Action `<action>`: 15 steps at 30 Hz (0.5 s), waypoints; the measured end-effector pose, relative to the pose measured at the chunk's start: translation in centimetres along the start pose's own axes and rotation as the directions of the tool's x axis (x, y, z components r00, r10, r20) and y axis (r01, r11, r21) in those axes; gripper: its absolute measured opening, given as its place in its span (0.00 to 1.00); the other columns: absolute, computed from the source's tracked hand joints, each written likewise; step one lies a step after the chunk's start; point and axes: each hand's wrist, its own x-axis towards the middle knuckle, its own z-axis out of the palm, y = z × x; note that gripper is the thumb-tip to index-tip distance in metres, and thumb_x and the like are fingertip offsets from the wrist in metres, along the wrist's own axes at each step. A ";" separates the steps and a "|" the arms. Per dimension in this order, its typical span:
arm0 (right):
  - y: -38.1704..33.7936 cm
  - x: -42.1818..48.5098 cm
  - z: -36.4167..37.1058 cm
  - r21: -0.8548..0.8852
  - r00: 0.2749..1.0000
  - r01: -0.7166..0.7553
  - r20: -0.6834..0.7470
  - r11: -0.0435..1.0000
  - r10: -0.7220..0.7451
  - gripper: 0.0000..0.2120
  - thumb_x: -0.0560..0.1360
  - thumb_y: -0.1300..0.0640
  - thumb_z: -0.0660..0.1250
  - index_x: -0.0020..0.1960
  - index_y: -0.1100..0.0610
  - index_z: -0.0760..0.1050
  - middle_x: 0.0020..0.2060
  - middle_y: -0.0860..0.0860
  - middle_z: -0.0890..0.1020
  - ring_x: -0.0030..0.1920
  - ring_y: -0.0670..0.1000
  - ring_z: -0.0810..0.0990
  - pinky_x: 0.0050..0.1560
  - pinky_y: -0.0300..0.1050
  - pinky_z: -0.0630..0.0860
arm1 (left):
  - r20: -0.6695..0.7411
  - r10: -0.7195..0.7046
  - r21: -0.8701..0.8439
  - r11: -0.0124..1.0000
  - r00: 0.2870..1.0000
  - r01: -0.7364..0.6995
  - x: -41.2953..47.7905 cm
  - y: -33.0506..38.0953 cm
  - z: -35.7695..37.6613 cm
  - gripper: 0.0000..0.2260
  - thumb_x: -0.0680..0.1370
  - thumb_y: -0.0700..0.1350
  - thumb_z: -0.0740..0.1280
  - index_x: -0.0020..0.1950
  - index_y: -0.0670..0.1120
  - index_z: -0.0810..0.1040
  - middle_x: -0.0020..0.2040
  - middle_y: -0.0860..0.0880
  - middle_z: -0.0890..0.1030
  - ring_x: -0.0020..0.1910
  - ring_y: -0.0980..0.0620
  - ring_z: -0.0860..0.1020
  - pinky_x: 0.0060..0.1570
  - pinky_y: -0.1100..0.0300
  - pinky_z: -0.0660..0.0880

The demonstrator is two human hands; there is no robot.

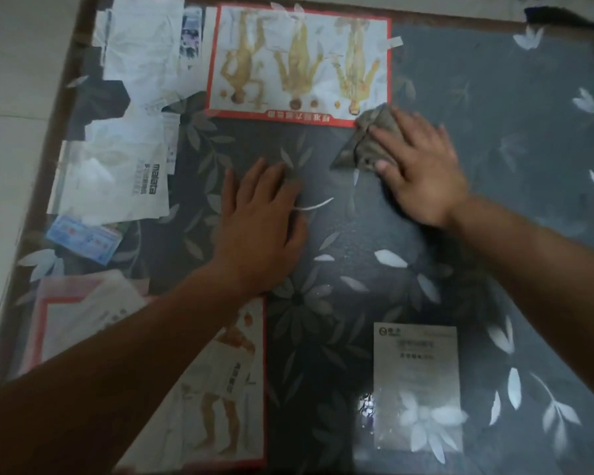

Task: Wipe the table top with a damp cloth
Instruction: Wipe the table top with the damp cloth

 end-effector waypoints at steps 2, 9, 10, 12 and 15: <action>-1.3 -0.1 0.3 0.029 0.994 -0.104 -0.032 0.994 0.104 0.25 0.82 0.45 0.54 0.79 0.42 0.59 0.81 0.51 0.56 0.80 0.59 0.53 0.78 0.62 0.45 | 0.036 0.008 0.034 0.999 0.999 -0.009 -3.3 0.1 0.1 0.23 0.80 0.54 0.57 0.72 0.47 0.72 0.78 0.43 0.65 0.81 0.42 0.54 0.77 0.34 0.46; -5.3 -10.9 1.9 0.017 0.990 0.133 0.053 0.991 -0.133 0.23 0.82 0.47 0.54 0.77 0.49 0.66 0.79 0.53 0.61 0.79 0.59 0.58 0.78 0.63 0.51 | 0.147 0.001 0.174 0.984 0.989 -0.027 -9.6 -1.6 0.7 0.26 0.82 0.59 0.53 0.80 0.55 0.61 0.83 0.44 0.51 0.82 0.42 0.44 0.75 0.30 0.42; -4.7 -10.8 1.5 0.024 0.992 0.119 0.043 0.993 -0.120 0.23 0.82 0.49 0.56 0.76 0.51 0.68 0.79 0.54 0.62 0.78 0.60 0.59 0.77 0.64 0.53 | 0.163 0.009 0.182 0.983 0.987 -0.039 -9.9 -1.9 0.8 0.27 0.82 0.60 0.51 0.81 0.55 0.59 0.84 0.45 0.49 0.82 0.42 0.42 0.75 0.30 0.41; -3.9 -9.9 0.9 0.080 1.000 -0.017 -0.011 0.997 0.018 0.21 0.82 0.54 0.58 0.75 0.53 0.69 0.78 0.57 0.64 0.78 0.62 0.61 0.77 0.63 0.54 | 0.183 0.022 0.186 0.981 0.983 -0.057 -10.1 -2.3 0.9 0.29 0.82 0.61 0.49 0.82 0.56 0.55 0.84 0.47 0.46 0.82 0.43 0.39 0.75 0.30 0.40; -5.0 -10.2 0.6 0.204 0.975 -0.196 -0.068 0.959 0.213 0.20 0.83 0.57 0.59 0.75 0.53 0.70 0.78 0.55 0.65 0.78 0.59 0.60 0.78 0.59 0.51 | 0.182 0.025 0.134 0.990 0.983 -0.050 -10.0 -2.4 0.8 0.29 0.81 0.61 0.48 0.82 0.56 0.56 0.84 0.47 0.47 0.82 0.44 0.40 0.76 0.32 0.37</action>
